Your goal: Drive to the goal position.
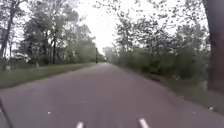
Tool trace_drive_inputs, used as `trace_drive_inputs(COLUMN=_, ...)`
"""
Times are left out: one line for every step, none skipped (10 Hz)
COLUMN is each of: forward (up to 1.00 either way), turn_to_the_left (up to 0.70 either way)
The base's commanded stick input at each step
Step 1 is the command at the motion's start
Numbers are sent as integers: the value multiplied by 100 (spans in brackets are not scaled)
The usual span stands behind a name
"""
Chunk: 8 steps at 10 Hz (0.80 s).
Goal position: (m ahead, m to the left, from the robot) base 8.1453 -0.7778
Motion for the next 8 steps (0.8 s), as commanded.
trace_drive_inputs(forward=70, turn_to_the_left=0)
trace_drive_inputs(forward=70, turn_to_the_left=0)
trace_drive_inputs(forward=70, turn_to_the_left=0)
trace_drive_inputs(forward=70, turn_to_the_left=0)
trace_drive_inputs(forward=70, turn_to_the_left=0)
trace_drive_inputs(forward=70, turn_to_the_left=0)
trace_drive_inputs(forward=70, turn_to_the_left=0)
trace_drive_inputs(forward=70, turn_to_the_left=0)
